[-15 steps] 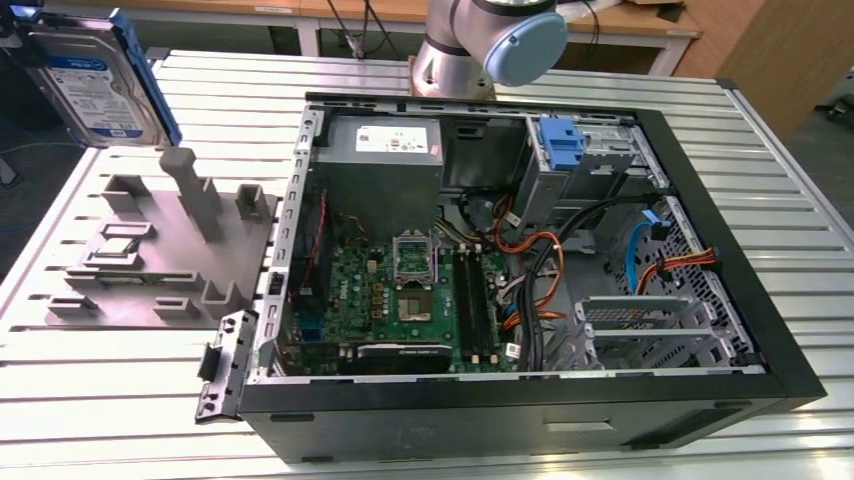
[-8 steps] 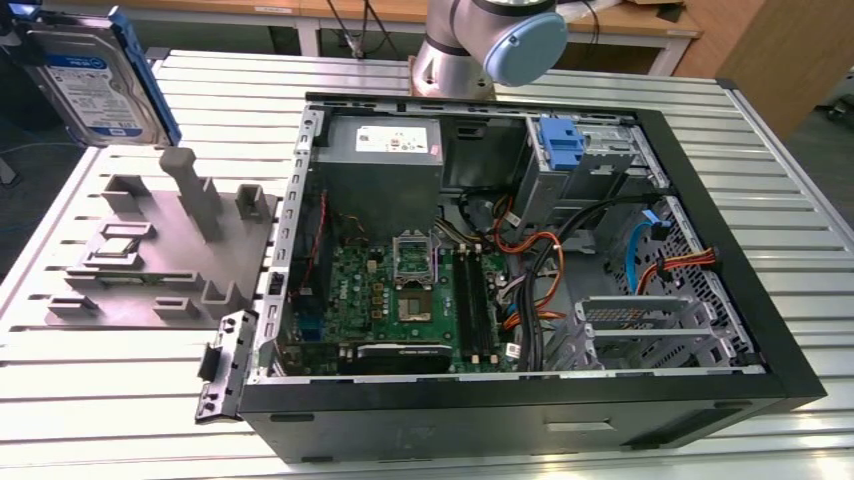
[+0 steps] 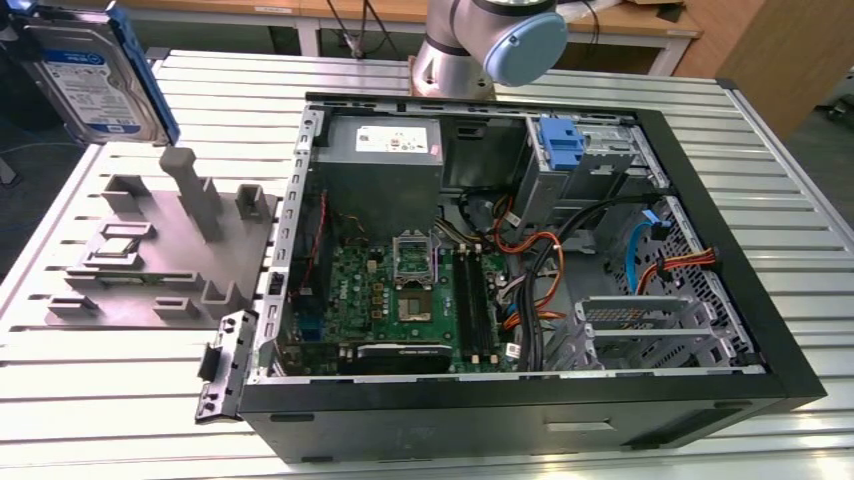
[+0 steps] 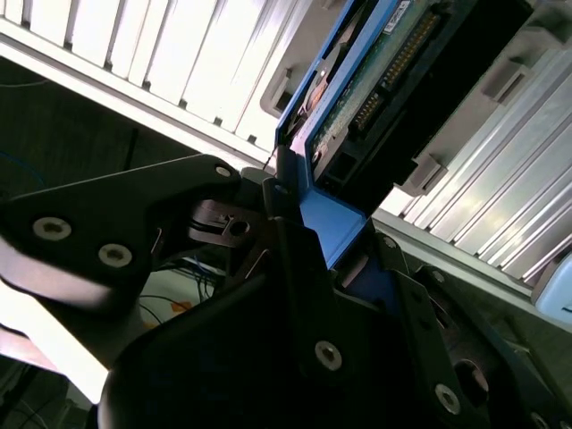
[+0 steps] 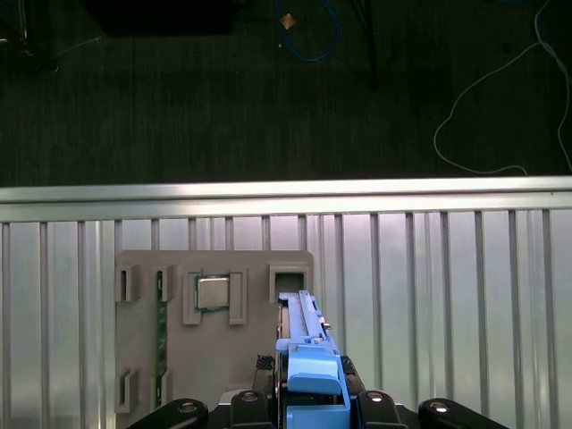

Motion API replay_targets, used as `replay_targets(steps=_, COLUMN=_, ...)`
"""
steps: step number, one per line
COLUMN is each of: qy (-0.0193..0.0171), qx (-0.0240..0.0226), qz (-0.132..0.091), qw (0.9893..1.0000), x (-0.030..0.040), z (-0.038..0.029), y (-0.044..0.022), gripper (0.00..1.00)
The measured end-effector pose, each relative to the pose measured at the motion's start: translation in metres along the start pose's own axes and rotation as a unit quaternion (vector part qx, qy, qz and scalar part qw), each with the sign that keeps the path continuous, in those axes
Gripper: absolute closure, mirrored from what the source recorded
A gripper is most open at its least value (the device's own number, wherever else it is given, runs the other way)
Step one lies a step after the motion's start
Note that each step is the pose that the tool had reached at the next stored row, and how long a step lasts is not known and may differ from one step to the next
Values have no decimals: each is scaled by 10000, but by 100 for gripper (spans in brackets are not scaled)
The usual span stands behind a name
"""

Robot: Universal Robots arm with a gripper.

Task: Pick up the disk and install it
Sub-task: 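Pick up the disk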

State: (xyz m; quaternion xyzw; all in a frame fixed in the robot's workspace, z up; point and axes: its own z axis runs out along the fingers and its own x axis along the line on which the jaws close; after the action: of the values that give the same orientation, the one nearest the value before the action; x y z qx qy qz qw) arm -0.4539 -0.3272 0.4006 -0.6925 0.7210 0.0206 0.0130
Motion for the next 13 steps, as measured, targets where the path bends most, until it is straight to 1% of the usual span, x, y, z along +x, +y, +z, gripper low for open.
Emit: replay_targets(steps=13, qy=-1, qx=1, qz=0, qw=10000, x=-8, z=-175, y=2, gripper=63)
